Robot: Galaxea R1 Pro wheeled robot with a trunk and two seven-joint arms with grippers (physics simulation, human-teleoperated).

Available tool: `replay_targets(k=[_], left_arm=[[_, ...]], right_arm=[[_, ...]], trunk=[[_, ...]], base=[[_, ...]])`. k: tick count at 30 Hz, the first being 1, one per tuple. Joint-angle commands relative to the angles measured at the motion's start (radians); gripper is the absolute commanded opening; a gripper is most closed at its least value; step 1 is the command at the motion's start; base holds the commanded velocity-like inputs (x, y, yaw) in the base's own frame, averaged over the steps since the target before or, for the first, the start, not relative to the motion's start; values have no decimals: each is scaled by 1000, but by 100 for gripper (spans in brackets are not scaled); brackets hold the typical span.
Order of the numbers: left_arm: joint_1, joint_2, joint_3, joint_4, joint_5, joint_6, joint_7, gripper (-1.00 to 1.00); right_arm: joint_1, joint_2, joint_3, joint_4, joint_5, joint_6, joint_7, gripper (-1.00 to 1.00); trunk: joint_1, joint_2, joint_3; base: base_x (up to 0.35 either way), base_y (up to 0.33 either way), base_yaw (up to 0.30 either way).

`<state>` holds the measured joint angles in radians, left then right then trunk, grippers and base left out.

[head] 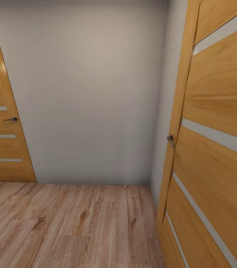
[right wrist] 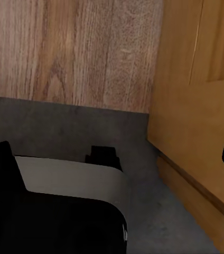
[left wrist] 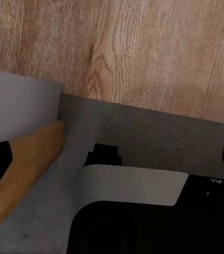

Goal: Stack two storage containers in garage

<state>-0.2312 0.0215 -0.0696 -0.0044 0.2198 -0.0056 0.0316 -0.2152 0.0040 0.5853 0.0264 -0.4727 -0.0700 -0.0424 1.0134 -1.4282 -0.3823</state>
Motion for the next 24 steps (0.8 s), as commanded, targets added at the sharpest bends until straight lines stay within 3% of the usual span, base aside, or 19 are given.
replay_targets(k=[1, 10, 16, 24], left_arm=[[0, 0, -8, 0, 9, -1, 2, 100], [0, 0, -7, 0, 9, -1, 2, 100], [0, 0, -8, 0, 9, -1, 2, 100], [0, 0, -8, 0, 8, -1, 2, 100]], right_arm=[[-1, 1, 8, 3, -9, -5, 0, 100], [-1, -1, 8, 3, -9, -5, 1, 100], [-1, -1, 8, 3, -9, -5, 1, 100], [-1, -1, 8, 3, -9, -5, 1, 100]], trunk=[[0, -1, -1], [0, -1, -1], [0, -1, -1], [0, -1, -1]], base=[[0, 0, 24], [0, 0, 172], [8, 0, 39], [232, 0, 3]])
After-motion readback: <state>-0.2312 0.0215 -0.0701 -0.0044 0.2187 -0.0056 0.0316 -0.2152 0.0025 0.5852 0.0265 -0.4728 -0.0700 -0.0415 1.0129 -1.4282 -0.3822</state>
